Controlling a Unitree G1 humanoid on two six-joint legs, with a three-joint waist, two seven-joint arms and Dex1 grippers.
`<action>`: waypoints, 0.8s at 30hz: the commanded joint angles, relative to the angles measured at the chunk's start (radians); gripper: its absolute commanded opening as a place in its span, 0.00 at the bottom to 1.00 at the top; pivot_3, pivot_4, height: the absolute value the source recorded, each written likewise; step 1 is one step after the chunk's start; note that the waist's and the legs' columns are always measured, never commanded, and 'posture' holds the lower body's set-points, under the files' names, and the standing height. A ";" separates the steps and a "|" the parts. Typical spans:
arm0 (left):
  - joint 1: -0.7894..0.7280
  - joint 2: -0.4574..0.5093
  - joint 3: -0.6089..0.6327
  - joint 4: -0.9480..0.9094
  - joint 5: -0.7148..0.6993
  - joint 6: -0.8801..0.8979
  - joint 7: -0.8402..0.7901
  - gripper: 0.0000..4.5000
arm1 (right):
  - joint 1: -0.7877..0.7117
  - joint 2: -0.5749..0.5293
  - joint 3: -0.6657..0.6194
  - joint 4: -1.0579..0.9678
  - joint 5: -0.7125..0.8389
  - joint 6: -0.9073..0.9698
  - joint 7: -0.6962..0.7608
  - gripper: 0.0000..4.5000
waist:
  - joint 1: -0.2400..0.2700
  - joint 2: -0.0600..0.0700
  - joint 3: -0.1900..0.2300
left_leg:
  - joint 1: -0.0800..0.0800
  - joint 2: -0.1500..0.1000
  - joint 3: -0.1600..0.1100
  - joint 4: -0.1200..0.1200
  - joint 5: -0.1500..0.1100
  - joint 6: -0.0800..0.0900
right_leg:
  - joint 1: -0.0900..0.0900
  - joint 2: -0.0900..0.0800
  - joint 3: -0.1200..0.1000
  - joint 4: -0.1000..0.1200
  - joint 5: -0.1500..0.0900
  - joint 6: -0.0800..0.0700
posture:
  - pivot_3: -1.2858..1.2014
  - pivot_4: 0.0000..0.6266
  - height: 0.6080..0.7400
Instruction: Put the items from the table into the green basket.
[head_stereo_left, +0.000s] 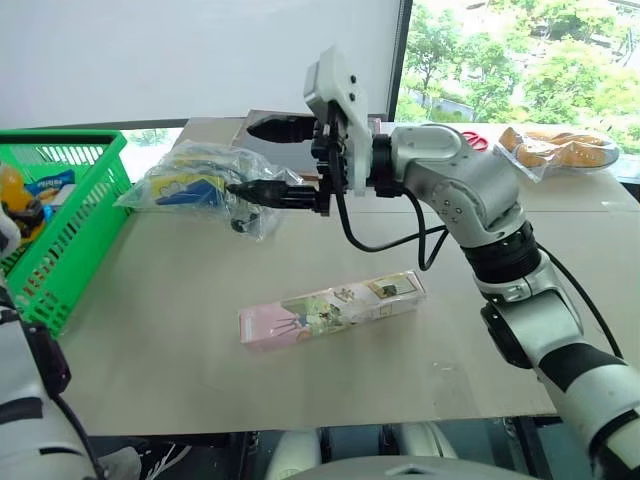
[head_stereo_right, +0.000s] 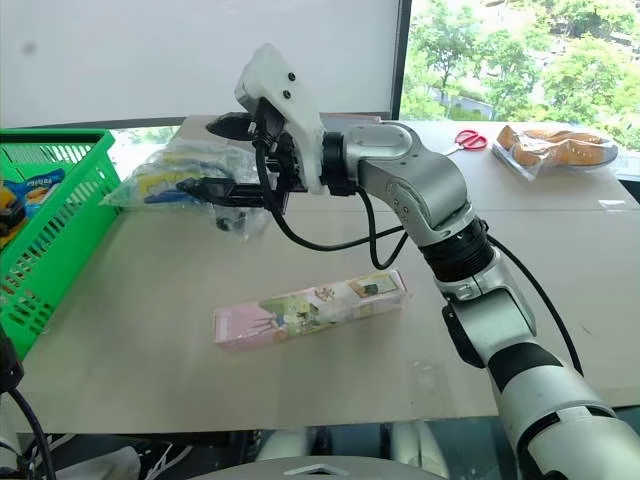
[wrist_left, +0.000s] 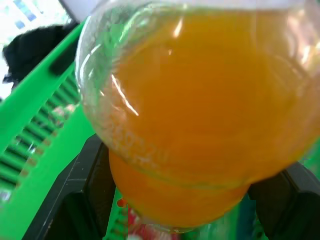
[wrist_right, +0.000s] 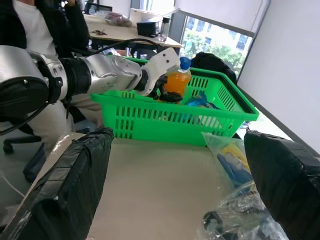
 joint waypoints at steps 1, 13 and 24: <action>0.000 0.047 0.033 -0.035 -0.028 -0.010 0.016 0.94 | -0.029 0.001 -0.044 -0.044 0.003 -0.014 0.016 1.00 | 0.006 -0.002 -0.001 | 0.000 0.000 -0.001 0.000 0.001 -0.001 | 0.000 0.000 -0.001 0.000 0.000 0.000 | 0.52 0.00 1.00; 0.126 -0.140 0.114 -0.617 -0.335 0.079 -0.353 0.99 | 0.069 -0.087 -0.078 -0.127 -0.011 -0.003 0.027 1.00 | 0.025 -0.002 -0.003 | 0.000 -0.001 -0.002 0.000 0.001 -0.002 | -0.001 -0.004 -0.002 0.004 0.000 0.000 | 0.53 0.00 1.00; 0.512 -0.110 -0.127 -1.552 -0.581 0.756 -0.518 0.99 | 0.505 -0.474 -0.257 -0.523 0.116 0.124 0.104 1.00 | 0.009 0.005 -0.001 | 0.002 -0.001 -0.001 -0.001 0.001 0.000 | 0.002 -0.002 0.000 0.002 0.000 -0.001 | 0.50 0.02 1.00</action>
